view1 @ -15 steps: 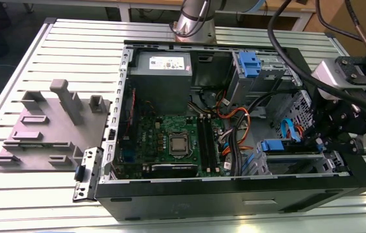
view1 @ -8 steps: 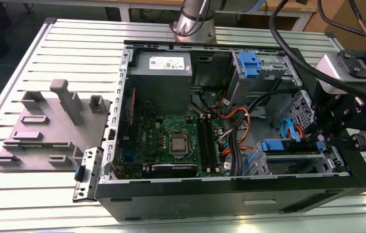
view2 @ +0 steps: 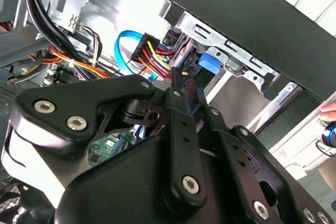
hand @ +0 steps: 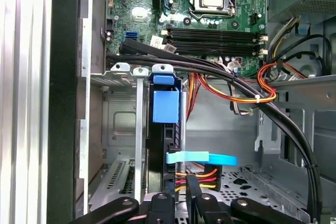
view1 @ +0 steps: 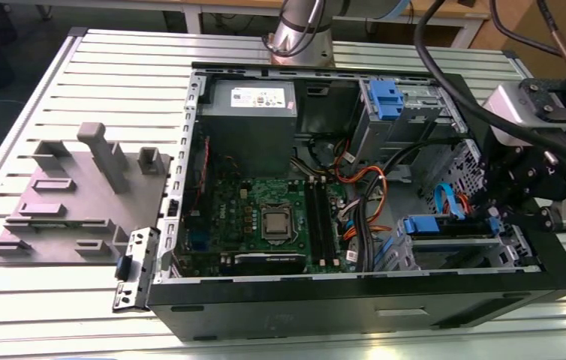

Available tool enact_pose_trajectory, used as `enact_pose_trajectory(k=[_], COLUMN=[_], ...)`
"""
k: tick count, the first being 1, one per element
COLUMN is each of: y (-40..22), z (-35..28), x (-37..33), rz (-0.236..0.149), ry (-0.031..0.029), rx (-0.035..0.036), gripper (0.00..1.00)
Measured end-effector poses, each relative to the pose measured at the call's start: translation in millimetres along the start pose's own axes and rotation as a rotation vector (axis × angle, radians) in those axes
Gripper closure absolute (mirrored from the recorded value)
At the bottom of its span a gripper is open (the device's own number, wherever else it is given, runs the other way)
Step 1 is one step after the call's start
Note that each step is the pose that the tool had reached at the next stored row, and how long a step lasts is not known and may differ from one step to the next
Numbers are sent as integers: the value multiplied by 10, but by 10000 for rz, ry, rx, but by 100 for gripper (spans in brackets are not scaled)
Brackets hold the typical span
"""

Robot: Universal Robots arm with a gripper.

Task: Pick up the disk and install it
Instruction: 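Insert the second disk wire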

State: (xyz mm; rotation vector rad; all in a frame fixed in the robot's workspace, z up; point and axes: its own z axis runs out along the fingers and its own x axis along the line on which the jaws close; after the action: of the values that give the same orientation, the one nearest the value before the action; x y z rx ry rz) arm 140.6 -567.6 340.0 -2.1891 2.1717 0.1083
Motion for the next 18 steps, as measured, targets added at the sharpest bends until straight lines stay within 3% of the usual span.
enact_pose_trajectory(k=[3, 5, 11, 18], y=[2, 2, 2, 2], z=[13, 20, 43, 52], x=[1, 1, 4, 4], rz=[-1, -1, -2, -2], ry=[-109, -142, -183, -187], rx=[1, 1, 2, 2], gripper=[76, 76, 76, 76])
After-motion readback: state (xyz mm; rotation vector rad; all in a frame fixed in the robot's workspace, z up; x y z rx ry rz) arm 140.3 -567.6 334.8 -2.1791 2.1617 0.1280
